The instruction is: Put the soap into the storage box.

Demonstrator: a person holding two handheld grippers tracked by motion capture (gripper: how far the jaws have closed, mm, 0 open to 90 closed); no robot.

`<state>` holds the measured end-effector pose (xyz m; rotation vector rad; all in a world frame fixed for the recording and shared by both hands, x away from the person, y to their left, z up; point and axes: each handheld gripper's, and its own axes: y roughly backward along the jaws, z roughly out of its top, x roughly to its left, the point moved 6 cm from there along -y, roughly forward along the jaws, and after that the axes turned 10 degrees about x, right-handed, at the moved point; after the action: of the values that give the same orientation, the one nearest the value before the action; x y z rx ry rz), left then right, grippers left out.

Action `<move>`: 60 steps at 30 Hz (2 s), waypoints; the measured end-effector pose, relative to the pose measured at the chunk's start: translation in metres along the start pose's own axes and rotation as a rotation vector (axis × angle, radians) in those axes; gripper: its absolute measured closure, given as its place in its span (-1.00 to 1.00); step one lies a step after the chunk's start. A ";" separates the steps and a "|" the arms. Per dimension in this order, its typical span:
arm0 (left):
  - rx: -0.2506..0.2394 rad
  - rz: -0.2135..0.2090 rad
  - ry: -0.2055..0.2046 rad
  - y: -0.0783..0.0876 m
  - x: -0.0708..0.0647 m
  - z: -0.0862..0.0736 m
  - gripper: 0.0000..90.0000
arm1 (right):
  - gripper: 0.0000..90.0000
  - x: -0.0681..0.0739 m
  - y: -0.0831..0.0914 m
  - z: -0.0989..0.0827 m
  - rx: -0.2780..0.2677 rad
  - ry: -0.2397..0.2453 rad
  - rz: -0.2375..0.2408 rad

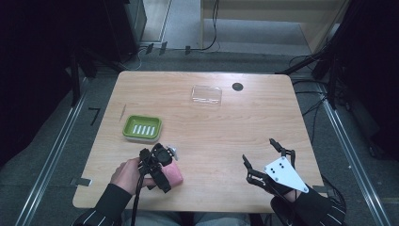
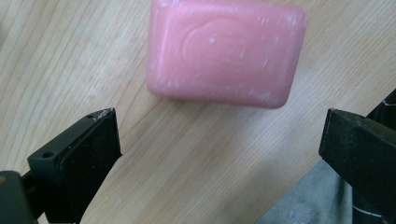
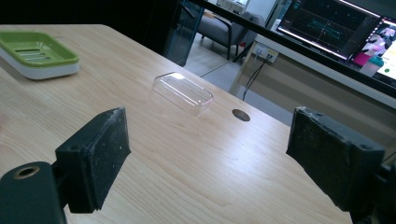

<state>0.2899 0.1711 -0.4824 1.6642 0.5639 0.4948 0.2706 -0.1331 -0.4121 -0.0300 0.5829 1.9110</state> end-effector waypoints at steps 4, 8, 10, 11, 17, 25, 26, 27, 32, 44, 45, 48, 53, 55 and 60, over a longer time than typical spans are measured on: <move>-0.002 -0.003 -0.013 -0.003 -0.001 0.009 -1.00 | -0.71 0.000 0.000 0.000 0.000 0.002 0.000; 0.014 0.011 -0.027 -0.005 -0.002 0.014 -1.00 | -0.71 0.000 0.000 0.000 0.001 0.003 0.000; 0.002 0.016 -0.034 -0.007 -0.002 0.018 -1.00 | -0.71 0.000 0.000 0.000 0.002 0.001 -0.001; 0.004 0.016 -0.034 -0.007 -0.002 0.019 -1.00 | -0.71 0.000 0.000 0.000 0.002 0.001 -0.001; 0.025 0.033 -0.042 -0.012 -0.002 0.025 -1.00 | -0.71 0.000 0.000 0.000 0.001 0.001 0.000; 0.047 0.041 -0.042 -0.017 -0.002 0.031 -1.00 | -0.71 0.000 0.000 0.000 0.000 0.000 -0.001; 0.052 0.040 -0.040 -0.018 -0.002 0.031 -1.00 | -0.71 0.000 0.000 0.000 0.001 0.000 -0.001; 0.051 0.042 -0.042 -0.019 -0.001 0.031 -1.00 | -0.71 0.000 0.000 0.000 0.001 0.000 -0.001; 0.048 0.029 -0.031 -0.021 0.000 0.031 -1.00 | -0.71 0.000 0.000 0.000 0.002 0.000 -0.001; 0.058 0.054 -0.026 -0.029 -0.001 0.035 -1.00 | -0.71 -0.001 0.000 0.000 -0.001 -0.002 -0.003; 0.061 0.057 -0.029 -0.029 -0.001 0.035 -1.00 | -0.71 -0.001 0.000 0.000 -0.001 -0.002 -0.003; 0.066 0.073 -0.031 -0.031 -0.001 0.036 -1.00 | -0.71 -0.001 0.000 0.000 -0.001 -0.002 -0.004; 0.069 0.070 -0.031 -0.032 -0.002 0.036 -0.88 | -0.71 -0.001 0.000 0.000 -0.001 -0.003 -0.004; 0.071 0.062 -0.033 -0.033 -0.003 0.036 -0.79 | -0.71 -0.001 0.000 0.000 -0.002 -0.002 -0.004; 0.076 0.065 -0.042 -0.033 -0.004 0.036 -0.73 | -0.71 -0.001 0.001 0.000 -0.003 -0.002 -0.004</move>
<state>0.3059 0.1449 -0.5207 1.7660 0.5044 0.4901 0.2706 -0.1343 -0.4117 -0.0316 0.5786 1.9076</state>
